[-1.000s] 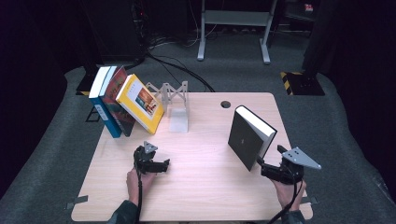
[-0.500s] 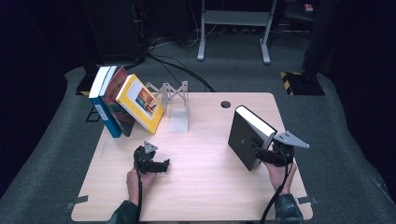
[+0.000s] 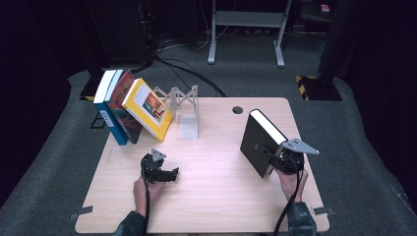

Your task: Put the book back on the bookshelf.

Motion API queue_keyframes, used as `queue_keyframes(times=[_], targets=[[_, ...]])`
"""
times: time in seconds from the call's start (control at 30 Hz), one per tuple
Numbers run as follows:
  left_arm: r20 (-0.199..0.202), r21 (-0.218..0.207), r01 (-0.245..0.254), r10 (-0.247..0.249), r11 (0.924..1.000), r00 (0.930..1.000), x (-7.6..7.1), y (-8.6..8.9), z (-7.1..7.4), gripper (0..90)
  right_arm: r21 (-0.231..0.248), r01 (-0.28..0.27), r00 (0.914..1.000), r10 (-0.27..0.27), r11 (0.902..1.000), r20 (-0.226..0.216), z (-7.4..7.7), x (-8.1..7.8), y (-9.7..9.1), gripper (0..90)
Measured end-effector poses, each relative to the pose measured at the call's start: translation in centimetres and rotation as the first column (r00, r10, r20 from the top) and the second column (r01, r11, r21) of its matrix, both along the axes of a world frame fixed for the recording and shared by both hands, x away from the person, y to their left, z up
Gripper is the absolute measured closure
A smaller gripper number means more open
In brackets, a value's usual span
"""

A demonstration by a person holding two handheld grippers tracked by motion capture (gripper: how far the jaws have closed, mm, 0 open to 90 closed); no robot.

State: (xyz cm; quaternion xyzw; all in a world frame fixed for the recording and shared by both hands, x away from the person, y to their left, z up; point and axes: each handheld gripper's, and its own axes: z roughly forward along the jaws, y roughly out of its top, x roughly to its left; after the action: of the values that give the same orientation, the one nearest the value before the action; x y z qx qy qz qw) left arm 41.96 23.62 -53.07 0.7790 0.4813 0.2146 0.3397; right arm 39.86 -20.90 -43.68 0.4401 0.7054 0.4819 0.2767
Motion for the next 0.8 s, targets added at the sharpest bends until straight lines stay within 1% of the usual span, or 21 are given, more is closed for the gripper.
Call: queue_keyframes(times=[0.1,0.2,0.27,0.6,0.63,0.73,0.8], targets=[[0.0,0.0,0.0,0.0,1.0,1.0,0.0,0.0,0.0,5.3,0.002,-0.009,1.0,0.009,1.0,0.001,0.0,0.1,0.1,53.4],[0.0,0.0,0.0,0.0,1.0,1.0,0.0,0.0,0.0,5.3,-0.011,-0.025,0.9996,0.025,0.9996,0.011,0.0,0.2,0.3,53.5],[0.0,0.0,0.0,0.0,1.0,1.0,0.0,0.0,0.0,5.3,-0.001,-0.034,0.9994,0.034,0.9994,0.009,0.0,0.4,0.2,53.6],[0.0,0.0,0.0,0.0,1.0,1.0,0.0,0.0,0.0,5.3,0.001,-0.065,0.9979,0.065,0.9979,0.004,0.0,0.7,0.1,53.7],[0.001,0.0,0.0,0.0,1.0,1.0,0.0,0.0,0.0,5.3,0.001,-0.071,0.9974,0.071,0.9975,0.01,0.0,0.8,0.1,53.6],[0.0,0.0,0.0,0.0,1.0,1.0,0.0,0.0,0.0,5.3,0.007,-0.085,0.9964,0.085,0.9964,0.005,0.0,0.9,0.2,53.6],[0.0,0.0,0.0,0.0,1.0,1.0,0.0,0.0,0.0,5.3,0.001,-0.098,0.9951,0.098,0.9952,0.01,0.0,1.1,0.2,53.6]])
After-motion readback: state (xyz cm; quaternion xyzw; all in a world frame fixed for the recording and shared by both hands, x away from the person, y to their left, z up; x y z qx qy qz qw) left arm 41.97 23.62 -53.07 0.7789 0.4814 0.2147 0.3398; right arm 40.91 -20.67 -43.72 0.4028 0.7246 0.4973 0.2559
